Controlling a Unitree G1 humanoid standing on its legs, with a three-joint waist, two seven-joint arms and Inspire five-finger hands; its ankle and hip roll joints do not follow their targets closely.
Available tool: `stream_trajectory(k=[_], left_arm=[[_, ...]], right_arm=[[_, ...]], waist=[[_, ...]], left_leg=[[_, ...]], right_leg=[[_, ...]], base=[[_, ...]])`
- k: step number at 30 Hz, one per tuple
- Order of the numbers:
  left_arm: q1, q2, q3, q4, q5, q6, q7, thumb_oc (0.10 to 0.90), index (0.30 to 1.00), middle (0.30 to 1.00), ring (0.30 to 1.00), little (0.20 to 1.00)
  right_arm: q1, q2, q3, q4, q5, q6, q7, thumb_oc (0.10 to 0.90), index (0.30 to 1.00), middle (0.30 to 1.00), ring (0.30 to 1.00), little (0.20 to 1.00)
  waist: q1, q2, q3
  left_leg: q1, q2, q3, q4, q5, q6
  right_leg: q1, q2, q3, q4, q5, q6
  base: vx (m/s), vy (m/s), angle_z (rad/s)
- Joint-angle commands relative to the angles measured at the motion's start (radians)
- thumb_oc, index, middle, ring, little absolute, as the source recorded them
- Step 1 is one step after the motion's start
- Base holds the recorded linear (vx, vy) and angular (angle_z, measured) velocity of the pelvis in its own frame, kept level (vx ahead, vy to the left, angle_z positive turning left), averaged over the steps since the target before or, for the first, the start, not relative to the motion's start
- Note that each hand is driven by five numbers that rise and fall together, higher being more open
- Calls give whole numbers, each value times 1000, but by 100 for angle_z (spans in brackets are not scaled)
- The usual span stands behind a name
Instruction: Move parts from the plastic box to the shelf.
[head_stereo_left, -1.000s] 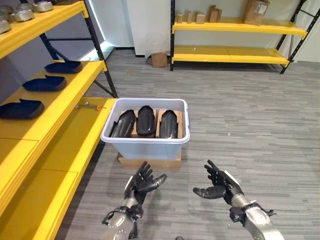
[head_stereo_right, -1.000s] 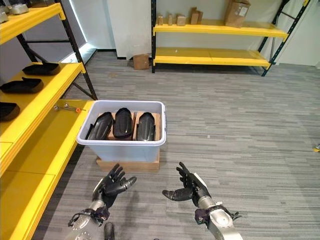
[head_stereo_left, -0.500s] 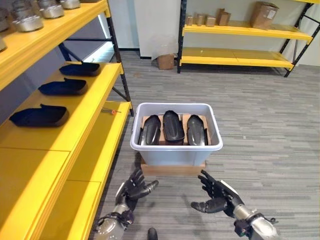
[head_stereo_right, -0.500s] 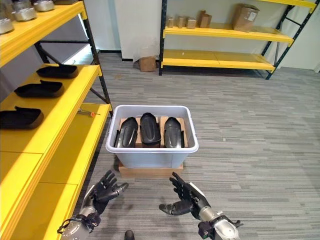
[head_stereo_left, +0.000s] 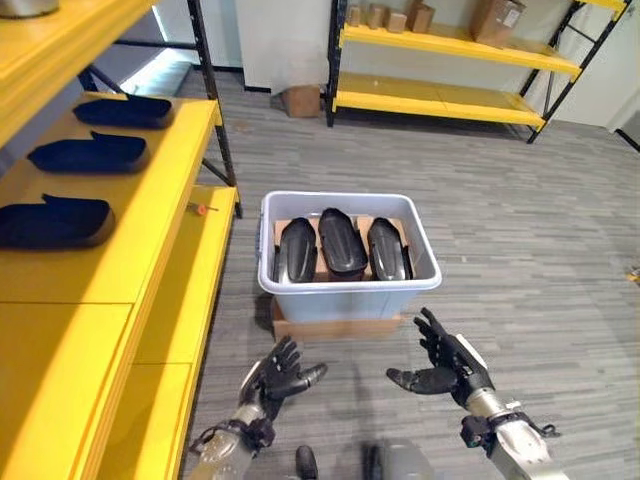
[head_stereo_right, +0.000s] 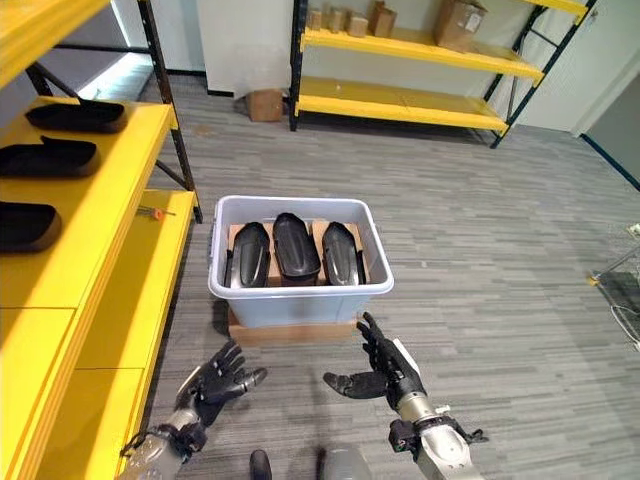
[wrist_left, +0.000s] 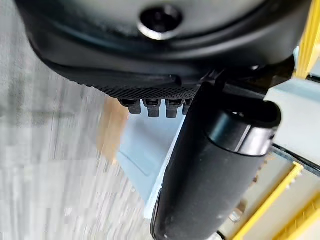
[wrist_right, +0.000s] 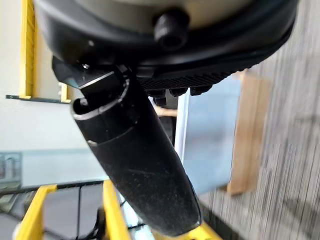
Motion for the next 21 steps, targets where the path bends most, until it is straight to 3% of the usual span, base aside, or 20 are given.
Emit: stream_trajectory(k=[1,4,10,16,17,21], left_arm=[[-4,-2,-19,-143,44,-54,-4,900,1000,1000,1000,1000],[20,-1,-40,-163,43,-72,-4,900,1000,1000,1000,1000],[48,11,-35,-188,41,-68,-64,900,1000,1000,1000,1000],[67,37,-35,-232,4,-66,-88,900,1000,1000,1000,1000],[53,35,-34,-223,-6,-68,-85,900,1000,1000,1000,1000],[45,16,-33,-205,3,-99,-64,900,1000,1000,1000,1000]], right_arm=[[-94,25,-94,-48,70,-110,-60,900,1000,1000,1000,1000],[-69,47,-110,-43,25,-137,-73,900,1000,1000,1000,1000],[-53,26,-121,-42,-57,-188,-129,900,1000,1000,1000,1000],[-119,-26,-81,-37,-151,-212,-175,900,1000,1000,1000,1000],[-148,-38,-62,-24,-162,-217,-188,900,1000,1000,1000,1000],[-169,-58,-53,-6,-236,-240,-245,900,1000,1000,1000,1000]], waist=[[-15,4,-29],[-18,8,-31],[-20,13,-53],[-18,41,-61],[-15,50,-63],[-14,58,-70]], left_leg=[[134,81,-71,10,-48,5],[165,107,-77,-7,-56,-8],[186,143,-111,6,-62,-34],[188,199,-127,69,-58,-60],[160,224,-119,117,-3,-73],[104,257,-103,238,82,-96]], right_leg=[[93,-70,49,-203,288,66],[108,-90,61,-261,298,81],[158,-89,95,-237,266,83],[146,-37,81,-75,144,16],[152,-16,59,-54,112,-11],[176,11,24,-49,73,-59]], base=[[328,-242,70],[299,-260,25],[232,-253,24],[248,-300,-4],[213,-311,-10],[144,-230,-1]])
